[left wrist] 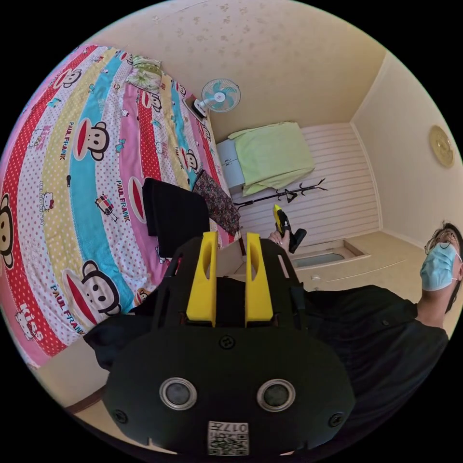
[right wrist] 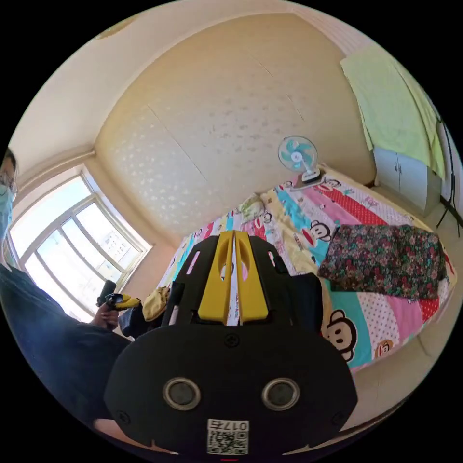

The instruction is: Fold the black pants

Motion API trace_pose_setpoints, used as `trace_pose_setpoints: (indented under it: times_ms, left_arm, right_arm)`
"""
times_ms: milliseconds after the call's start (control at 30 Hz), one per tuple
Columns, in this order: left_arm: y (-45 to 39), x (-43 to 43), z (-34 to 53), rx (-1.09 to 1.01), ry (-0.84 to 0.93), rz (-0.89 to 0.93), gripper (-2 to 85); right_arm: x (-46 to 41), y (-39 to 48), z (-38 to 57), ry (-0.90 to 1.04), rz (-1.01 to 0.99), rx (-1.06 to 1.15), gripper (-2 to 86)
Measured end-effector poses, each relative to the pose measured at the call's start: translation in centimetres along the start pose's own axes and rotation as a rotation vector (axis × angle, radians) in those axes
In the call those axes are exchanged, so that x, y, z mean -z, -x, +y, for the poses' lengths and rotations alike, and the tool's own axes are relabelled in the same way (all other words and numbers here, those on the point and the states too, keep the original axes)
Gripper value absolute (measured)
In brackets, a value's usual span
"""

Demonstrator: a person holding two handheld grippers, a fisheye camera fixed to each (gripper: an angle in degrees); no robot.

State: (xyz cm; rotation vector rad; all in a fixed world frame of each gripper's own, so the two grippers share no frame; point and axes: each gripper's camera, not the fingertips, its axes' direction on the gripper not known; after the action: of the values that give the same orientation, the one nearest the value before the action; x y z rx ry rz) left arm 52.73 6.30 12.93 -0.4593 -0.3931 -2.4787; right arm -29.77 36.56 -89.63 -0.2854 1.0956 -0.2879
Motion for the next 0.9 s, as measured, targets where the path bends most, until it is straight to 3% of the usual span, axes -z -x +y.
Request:
trace_pose_setpoints:
  times_ms: [200, 300, 467, 600, 733, 833, 900]
  left_arm:
    - [-0.8, -6.5, 0.4, -0.012, 0.031, -0.094, 8.7]
    - [-1.4, -8.1, 1.1, 0.002, 0.033, -0.208, 8.3]
    - [-0.6, -10.2, 3.6, 0.031, 0.208, -0.427, 8.0]
    - [1.2, -8.1, 5.3, 0.137, 0.103, -0.421, 8.1]
    - [1.4, -7.5, 5.8, 0.122, 0.043, -0.486, 8.2]
    - [0.6, -9.0, 5.2, 0.062, 0.093, -0.592, 8.1]
    - [0.5, -10.0, 4.9, 0.038, 0.108, -0.604, 8.1]
  right_arm:
    - [-6.9, -12.9, 4.2, 0.479, 0.130, -0.205, 6.9]
    - [-9.3, -15.7, 5.0, 0.552, 0.219, -0.239, 9.0]
    - [-12.9, -19.6, 4.4, 0.512, 0.258, -0.324, 9.5]
    - [-16.0, -20.2, 0.9, 0.526, 0.129, -0.421, 5.4]
    - [-15.4, -10.8, -5.8, 0.453, 0.027, -0.065, 3.4]
    - [-15.2, -2.8, -10.3, 0.409, -0.281, 0.116, 2.7]
    - [-16.9, 3.2, -11.9, 0.482, -0.571, 0.246, 2.5]
